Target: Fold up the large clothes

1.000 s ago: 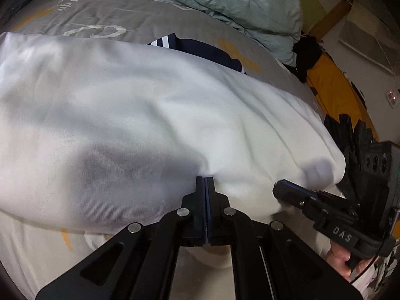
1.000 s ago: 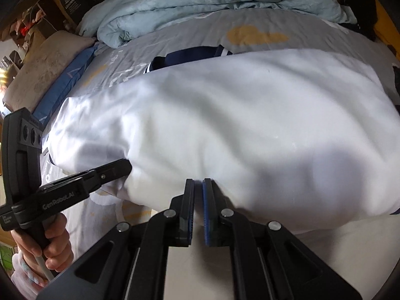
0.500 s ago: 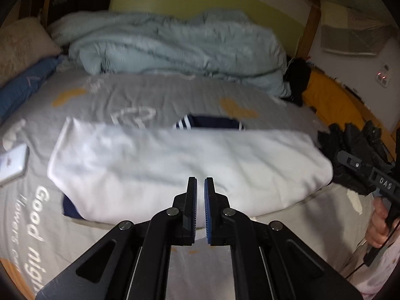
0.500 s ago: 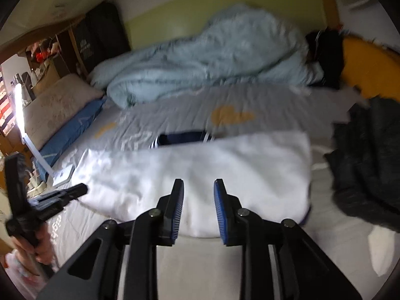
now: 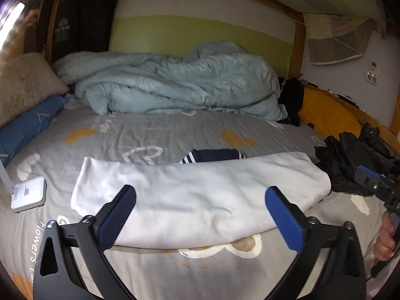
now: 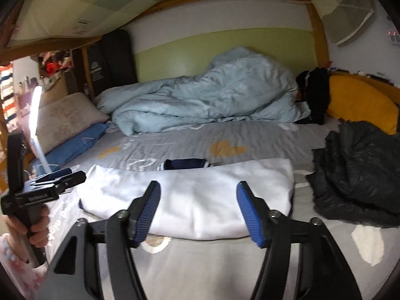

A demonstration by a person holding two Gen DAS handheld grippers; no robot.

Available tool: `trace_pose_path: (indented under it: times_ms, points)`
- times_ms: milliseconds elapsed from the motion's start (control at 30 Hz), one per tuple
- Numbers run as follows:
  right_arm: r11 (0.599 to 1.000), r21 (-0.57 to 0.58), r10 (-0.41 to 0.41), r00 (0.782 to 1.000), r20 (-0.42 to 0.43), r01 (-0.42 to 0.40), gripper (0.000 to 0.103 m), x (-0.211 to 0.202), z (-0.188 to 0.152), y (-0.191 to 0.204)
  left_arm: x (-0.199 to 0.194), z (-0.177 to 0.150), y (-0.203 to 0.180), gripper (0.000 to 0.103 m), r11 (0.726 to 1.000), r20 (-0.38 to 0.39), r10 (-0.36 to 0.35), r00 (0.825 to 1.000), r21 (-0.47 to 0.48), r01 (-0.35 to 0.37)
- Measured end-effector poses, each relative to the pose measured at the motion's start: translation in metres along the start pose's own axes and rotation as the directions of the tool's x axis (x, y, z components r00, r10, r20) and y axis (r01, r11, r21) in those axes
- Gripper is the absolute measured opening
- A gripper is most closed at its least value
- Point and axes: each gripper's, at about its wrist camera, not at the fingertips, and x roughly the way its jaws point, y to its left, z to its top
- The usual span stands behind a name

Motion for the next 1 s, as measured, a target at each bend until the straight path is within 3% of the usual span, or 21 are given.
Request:
trace_pose_path:
  times_ms: [100,133,200,367,433,533,600,667,733,800,933,1000]
  points:
    - [1.000,0.020,-0.018,0.999,0.030,0.017,0.083,0.002,-0.005,-0.004,0.001,-0.013,0.006,0.103,0.999,0.026,-0.053,0.998,-0.007,0.053]
    - [0.999,0.017,-0.035,0.999,0.042,0.034,0.092,0.002,-0.006,-0.003,0.002,-0.017,0.009,0.103,0.998,0.032,-0.067,0.997,-0.016,0.068]
    - [0.997,0.021,-0.072,0.994,0.085,0.070,0.103,0.000,-0.009,-0.003,0.003,-0.022,0.015,0.103,0.998,0.045,-0.055,0.997,-0.028,0.056]
    - [0.992,0.055,-0.118,0.985,0.129,0.111,0.103,0.000,-0.009,-0.010,0.002,-0.028,0.031,0.103,0.997,0.072,0.031,0.997,-0.068,-0.026]
    - [0.989,0.072,-0.138,0.986,0.092,0.132,0.103,0.010,-0.009,-0.017,0.004,-0.030,0.038,0.103,0.995,0.066,0.049,0.997,-0.088,-0.043]
    - [0.967,0.136,-0.214,0.977,-0.027,0.215,0.103,0.032,-0.013,-0.038,0.011,-0.033,0.046,0.103,0.992,0.036,0.069,0.997,-0.112,-0.065]
    - [0.922,0.276,-0.249,0.962,-0.111,0.271,0.103,0.042,-0.022,-0.068,0.016,-0.037,0.051,0.103,0.989,0.022,0.091,0.996,-0.122,-0.088]
    - [0.858,0.462,-0.131,0.965,-0.227,0.225,0.102,0.060,-0.037,-0.106,0.022,-0.040,0.056,0.103,0.984,-0.005,0.108,0.994,-0.145,-0.108]
    - [0.803,0.547,-0.092,0.956,-0.278,0.237,0.094,0.074,-0.051,-0.130,0.029,-0.042,0.062,0.103,0.980,-0.027,0.097,0.995,-0.173,-0.100]
    - [0.785,0.567,-0.114,0.957,-0.266,0.250,0.089,0.081,-0.057,-0.142,0.034,-0.043,0.065,0.103,0.977,-0.039,0.098,0.994,-0.188,-0.104]
    - [0.791,0.598,-0.030,0.985,-0.170,0.127,0.079,0.101,-0.052,-0.149,0.040,-0.045,0.066,0.103,0.976,-0.048,0.099,0.994,-0.191,-0.107]
    - [0.798,0.568,-0.119,0.976,-0.181,0.203,0.077,0.110,-0.049,-0.150,0.042,-0.045,0.068,0.103,0.976,-0.054,0.102,0.993,-0.190,-0.111]
